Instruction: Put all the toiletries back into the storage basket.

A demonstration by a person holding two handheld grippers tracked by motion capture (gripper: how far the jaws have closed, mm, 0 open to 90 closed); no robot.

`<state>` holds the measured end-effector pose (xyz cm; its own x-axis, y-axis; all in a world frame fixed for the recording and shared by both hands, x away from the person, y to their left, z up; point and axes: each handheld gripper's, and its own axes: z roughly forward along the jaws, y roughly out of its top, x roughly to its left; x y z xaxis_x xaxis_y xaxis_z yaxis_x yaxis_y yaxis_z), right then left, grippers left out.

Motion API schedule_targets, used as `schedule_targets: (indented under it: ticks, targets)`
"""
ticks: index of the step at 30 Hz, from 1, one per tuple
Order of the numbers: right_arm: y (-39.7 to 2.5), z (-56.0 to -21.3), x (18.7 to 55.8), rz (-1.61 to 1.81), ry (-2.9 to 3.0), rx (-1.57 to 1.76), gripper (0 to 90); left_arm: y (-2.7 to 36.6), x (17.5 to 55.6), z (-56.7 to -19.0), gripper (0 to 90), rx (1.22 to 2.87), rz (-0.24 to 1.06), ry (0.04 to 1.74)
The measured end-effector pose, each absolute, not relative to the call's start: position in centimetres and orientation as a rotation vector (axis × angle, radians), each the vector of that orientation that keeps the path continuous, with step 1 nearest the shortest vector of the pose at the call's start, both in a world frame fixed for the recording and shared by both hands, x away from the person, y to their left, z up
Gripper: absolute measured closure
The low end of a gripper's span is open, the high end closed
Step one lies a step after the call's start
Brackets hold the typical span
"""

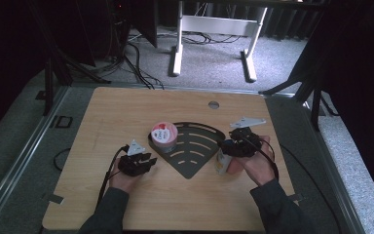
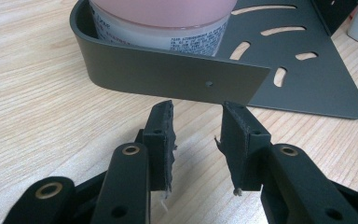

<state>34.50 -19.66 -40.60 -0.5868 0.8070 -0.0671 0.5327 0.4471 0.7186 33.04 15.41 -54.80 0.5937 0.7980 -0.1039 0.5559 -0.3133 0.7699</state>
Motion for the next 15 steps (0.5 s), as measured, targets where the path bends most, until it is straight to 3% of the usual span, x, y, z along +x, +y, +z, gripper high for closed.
schedule_targets:
  ticks: [15]
  targets:
    - [-19.8, -41.9, 34.8, 0.873, 2.376, 1.172, 39.6, 15.2, 33.0, -54.9, 64.2, 2.017, 0.376, 1.072]
